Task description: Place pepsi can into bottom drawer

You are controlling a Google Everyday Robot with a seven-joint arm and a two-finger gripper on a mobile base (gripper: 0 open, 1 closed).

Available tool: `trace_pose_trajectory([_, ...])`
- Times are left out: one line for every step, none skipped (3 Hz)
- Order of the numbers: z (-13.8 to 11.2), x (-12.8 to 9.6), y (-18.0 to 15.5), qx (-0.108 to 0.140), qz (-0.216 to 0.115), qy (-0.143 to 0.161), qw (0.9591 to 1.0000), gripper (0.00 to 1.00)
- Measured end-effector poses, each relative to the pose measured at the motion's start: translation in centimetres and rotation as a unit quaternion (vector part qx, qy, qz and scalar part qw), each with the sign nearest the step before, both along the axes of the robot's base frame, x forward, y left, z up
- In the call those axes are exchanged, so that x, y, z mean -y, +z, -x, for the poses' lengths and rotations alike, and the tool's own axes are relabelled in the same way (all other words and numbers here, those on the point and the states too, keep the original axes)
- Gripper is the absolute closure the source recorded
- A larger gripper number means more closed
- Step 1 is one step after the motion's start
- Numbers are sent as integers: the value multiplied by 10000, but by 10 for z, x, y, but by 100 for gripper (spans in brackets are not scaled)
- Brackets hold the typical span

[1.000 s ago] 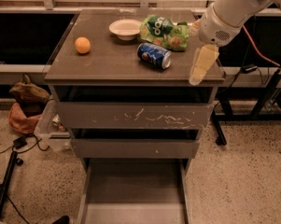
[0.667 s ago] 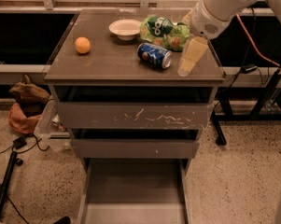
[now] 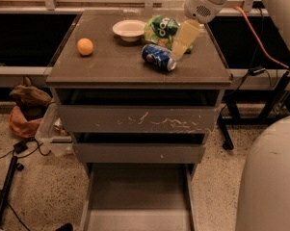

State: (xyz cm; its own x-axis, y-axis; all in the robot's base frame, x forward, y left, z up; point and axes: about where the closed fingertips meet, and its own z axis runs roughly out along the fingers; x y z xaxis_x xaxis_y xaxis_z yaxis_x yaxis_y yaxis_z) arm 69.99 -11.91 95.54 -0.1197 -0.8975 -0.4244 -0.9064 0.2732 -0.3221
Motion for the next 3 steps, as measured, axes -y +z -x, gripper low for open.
trace_pose_trajectory([-9,-5,-12,-60,-235,48,9997,0])
trace_pose_trajectory([-35,-16,-28,-83,-845,120,9963,0])
trace_pose_trajectory([-57,-27,-40,-193,-1202,83,9925,0])
